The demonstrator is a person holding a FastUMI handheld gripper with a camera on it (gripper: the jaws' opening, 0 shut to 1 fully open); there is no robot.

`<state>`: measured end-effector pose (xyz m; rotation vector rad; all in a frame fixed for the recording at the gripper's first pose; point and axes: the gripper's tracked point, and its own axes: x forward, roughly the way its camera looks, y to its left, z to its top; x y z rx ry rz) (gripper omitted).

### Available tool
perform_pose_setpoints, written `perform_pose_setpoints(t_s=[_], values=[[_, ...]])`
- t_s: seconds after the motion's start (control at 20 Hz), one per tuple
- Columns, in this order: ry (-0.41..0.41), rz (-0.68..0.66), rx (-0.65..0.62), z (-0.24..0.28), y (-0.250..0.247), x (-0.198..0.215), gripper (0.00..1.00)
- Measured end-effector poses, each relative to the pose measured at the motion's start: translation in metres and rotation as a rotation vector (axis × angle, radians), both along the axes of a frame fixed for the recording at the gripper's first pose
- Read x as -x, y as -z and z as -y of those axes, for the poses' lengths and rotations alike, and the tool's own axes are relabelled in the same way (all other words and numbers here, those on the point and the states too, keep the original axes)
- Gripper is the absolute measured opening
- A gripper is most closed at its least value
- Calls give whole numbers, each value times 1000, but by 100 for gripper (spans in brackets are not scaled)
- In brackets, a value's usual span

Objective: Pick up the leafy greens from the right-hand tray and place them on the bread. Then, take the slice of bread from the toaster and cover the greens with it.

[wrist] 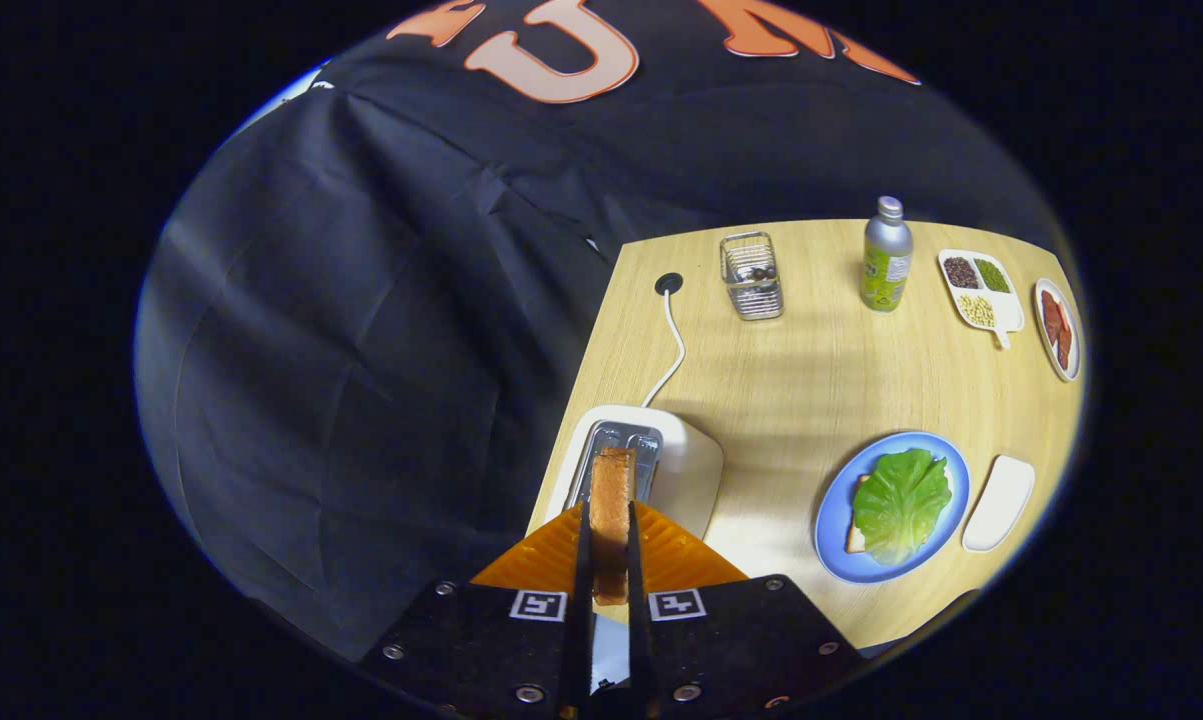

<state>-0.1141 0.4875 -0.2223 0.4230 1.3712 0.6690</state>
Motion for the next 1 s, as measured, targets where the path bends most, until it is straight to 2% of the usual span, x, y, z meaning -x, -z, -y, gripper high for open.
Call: perform_pose_setpoints(t_s=[0.55, 1.0], values=[[151, -43, -24, 110, 38, -9, 15], [202, -122, -66, 166, 93, -10, 16]])
